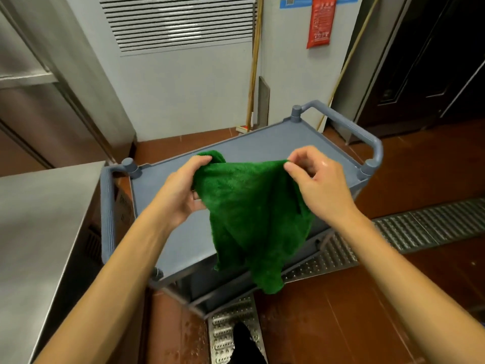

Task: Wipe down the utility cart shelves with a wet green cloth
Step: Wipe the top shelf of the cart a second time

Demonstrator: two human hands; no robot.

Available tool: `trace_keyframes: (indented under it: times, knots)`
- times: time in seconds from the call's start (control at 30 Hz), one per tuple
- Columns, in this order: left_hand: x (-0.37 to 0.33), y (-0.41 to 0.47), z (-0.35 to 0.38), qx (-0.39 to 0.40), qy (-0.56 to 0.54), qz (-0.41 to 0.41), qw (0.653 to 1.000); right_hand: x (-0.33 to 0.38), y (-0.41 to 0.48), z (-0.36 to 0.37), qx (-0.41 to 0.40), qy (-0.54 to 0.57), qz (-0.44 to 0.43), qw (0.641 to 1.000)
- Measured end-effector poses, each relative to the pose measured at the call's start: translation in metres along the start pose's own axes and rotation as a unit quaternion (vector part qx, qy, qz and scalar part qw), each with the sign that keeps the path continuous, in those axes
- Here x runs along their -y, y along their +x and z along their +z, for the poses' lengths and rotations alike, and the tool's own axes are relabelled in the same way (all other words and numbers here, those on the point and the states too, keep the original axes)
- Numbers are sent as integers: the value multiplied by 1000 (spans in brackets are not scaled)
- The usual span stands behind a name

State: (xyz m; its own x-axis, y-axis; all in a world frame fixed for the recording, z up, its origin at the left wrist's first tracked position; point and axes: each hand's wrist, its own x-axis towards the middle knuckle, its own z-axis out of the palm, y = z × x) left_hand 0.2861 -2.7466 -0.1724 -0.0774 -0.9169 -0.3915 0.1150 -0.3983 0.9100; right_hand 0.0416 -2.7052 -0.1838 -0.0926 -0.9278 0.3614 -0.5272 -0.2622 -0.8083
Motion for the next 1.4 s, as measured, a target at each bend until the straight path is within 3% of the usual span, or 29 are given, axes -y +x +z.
trace_keyframes:
  times: [0.13,0.27,0.4,0.63,0.77,0.83,0.93,1.07,1.17,1.27,1.4]
  knots:
    - [-29,32,-20,1,45,6,999,16,59,11,-20,-4,-49,999]
    - [-56,68,-41,16,-36,6,999,26,117,27,-24,-23,-82,996]
    - [-75,106,-65,-57,-121,34,990,25,170,35,-24,-72,-133,988]
    - [-109,140,-96,-84,50,145,985,6,249,64,16,-153,-193,969]
    - [-133,162,-118,-140,258,243,924,-4,298,90,26,-169,-203,964]
    - [-146,181,-127,-175,309,277,893,-9,322,102,25,-165,-204,965]
    - [-162,206,-135,-244,333,310,856,-11,359,124,14,-141,-198,970]
    - [-181,233,-146,-274,299,328,853,-6,404,144,23,-89,-199,976]
    - [-187,239,-155,-283,350,357,818,-4,421,156,36,-56,-211,975]
    - [-168,244,-159,-233,304,343,858,-17,419,175,66,-47,-200,976]
    - [-103,264,-165,-201,266,267,904,-63,382,203,139,-42,-151,978]
